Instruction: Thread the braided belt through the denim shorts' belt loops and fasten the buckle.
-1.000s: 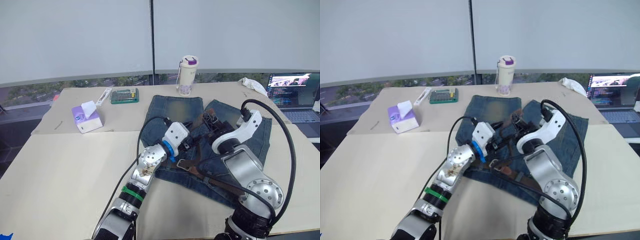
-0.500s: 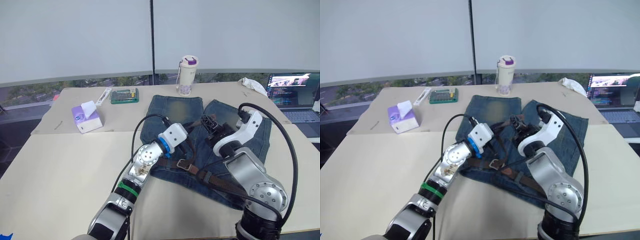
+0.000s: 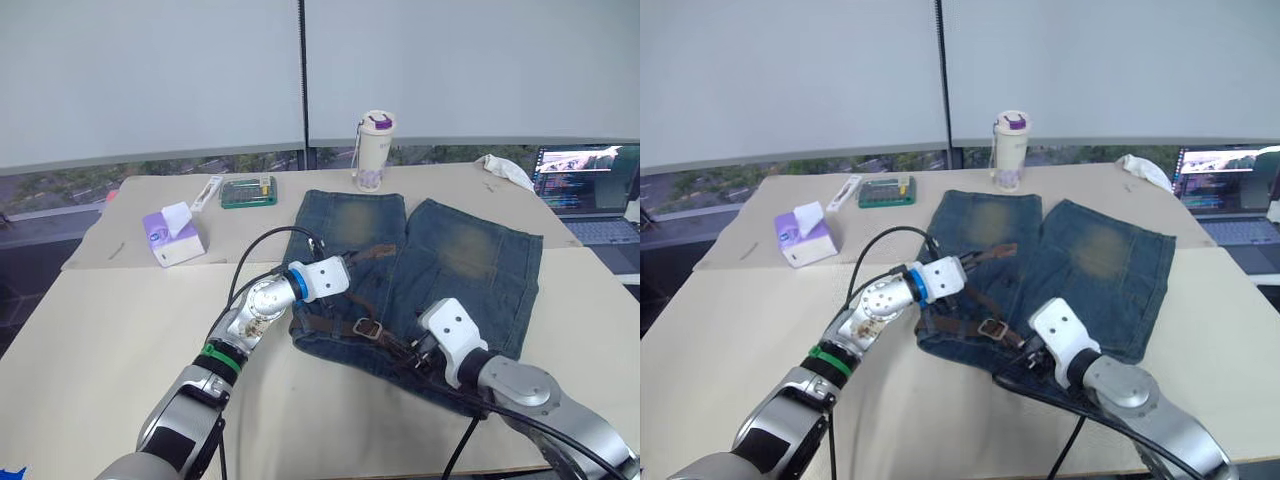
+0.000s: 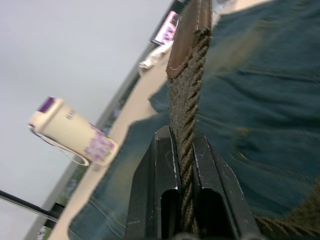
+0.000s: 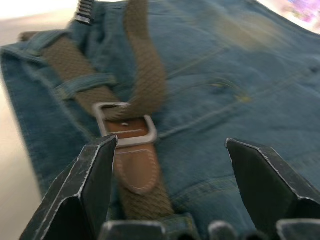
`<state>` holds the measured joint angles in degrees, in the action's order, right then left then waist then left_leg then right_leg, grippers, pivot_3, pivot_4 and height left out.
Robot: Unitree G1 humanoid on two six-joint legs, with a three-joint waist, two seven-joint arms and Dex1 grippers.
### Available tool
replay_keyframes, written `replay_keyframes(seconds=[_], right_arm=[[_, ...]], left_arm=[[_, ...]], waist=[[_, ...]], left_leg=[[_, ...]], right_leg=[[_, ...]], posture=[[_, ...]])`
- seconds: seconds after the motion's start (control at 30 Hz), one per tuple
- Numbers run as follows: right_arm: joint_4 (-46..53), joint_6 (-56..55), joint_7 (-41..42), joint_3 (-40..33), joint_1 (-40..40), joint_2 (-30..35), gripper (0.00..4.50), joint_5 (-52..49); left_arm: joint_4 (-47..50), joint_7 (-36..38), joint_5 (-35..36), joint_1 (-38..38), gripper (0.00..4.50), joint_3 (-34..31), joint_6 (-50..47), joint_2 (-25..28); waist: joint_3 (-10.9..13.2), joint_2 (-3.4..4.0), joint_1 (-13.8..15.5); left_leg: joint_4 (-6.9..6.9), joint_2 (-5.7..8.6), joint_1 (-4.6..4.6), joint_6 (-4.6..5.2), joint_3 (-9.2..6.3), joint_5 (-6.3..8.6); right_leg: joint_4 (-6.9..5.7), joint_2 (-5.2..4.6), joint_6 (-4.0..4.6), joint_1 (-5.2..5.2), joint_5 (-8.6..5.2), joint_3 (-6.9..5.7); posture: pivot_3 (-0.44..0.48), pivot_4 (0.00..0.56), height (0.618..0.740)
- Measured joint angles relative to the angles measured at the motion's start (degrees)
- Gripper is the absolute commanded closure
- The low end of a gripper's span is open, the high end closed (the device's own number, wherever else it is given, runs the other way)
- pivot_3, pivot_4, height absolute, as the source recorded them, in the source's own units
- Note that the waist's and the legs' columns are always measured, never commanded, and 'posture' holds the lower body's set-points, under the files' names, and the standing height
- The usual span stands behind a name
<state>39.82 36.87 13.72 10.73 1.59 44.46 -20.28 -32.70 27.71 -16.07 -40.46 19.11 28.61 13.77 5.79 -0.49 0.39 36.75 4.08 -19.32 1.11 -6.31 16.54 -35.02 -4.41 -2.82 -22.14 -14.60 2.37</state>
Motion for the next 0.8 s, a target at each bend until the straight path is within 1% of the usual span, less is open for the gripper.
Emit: replay_keyframes(seconds=[0.2,0.4,0.43,0.5,0.53,0.57,0.77,0.8], right_arm=[[-2.0,1.4,1.4,1.4,2.1,0.2,0.64,7.0],[-2.1,3.5,2.5,1.5,2.4,-0.5,0.64,10.0],[-2.1,3.7,2.6,1.5,2.4,-0.5,0.88,10.2],[-2.0,3.8,3.2,1.5,2.4,-0.4,1.48,11.3],[-2.1,3.8,3.7,1.8,2.5,0.0,1.92,12.5],[-2.1,3.8,3.9,2.0,2.5,0.3,2.14,13.0],[-3.4,2.0,4.8,3.0,2.3,0.9,4.25,19.4],[-3.8,1.1,4.8,3.1,2.1,1.0,4.48,20.6]], left_arm=[[-0.6,2.2,-3.1,-0.1,4.50,2.4,4.0,4.7],[-0.6,3.4,-4.1,-0.3,4.50,3.0,5.1,5.2],[-0.6,3.6,-4.2,-0.4,4.50,3.2,5.2,5.5],[-0.6,4.4,-5.1,-1.2,4.50,3.9,5.9,6.7],[-0.6,4.9,-5.8,-2.0,4.50,4.4,6.3,7.4],[-0.6,5.2,-6.2,-2.3,4.50,4.5,6.4,7.7],[-0.5,7.7,-7.8,-3.7,4.50,6.2,6.6,8.8],[-0.5,7.9,-8.5,-4.3,4.50,6.6,6.6,9.1]], waist=[[0.0,-0.05,0.4],[0.0,-0.05,0.4],[0.0,-0.06,0.4],[0.0,-0.05,0.4],[0.0,-0.05,0.4],[0.0,-0.05,0.5],[0.0,-0.05,0.5],[0.0,-0.05,0.4]], left_leg=[[0.00,0.00,0.01,-0.04,-0.01,-0.02],[0.00,0.00,0.00,-0.04,-0.02,-0.02],[0.00,0.00,0.01,-0.04,-0.03,-0.02],[0.00,0.00,0.01,-0.04,-0.03,-0.02],[0.01,0.01,0.00,-0.04,-0.03,-0.02],[0.01,0.02,0.00,-0.04,-0.02,-0.02],[0.03,0.04,0.00,-0.04,-0.01,-0.03],[0.03,0.05,0.00,-0.05,-0.01,-0.03]], right_leg=[[-0.01,-0.01,0.02,-0.02,0.03,0.03],[-0.02,-0.01,0.01,-0.02,0.03,0.02],[-0.02,0.00,0.01,-0.01,0.03,0.02],[-0.02,0.00,0.01,-0.01,0.03,0.01],[-0.02,0.00,0.01,-0.01,0.03,0.00],[-0.02,-0.01,0.01,0.00,0.03,0.00],[-0.03,-0.01,0.00,-0.01,0.03,0.00],[-0.03,0.00,0.00,-0.01,0.03,0.00]], posture=[[0.000,0.150,0.740],[0.000,0.150,0.740],[0.000,0.150,0.740],[0.000,0.150,0.740],[0.000,0.150,0.740],[0.000,0.150,0.740],[0.000,0.150,0.740],[0.000,0.150,0.740]])
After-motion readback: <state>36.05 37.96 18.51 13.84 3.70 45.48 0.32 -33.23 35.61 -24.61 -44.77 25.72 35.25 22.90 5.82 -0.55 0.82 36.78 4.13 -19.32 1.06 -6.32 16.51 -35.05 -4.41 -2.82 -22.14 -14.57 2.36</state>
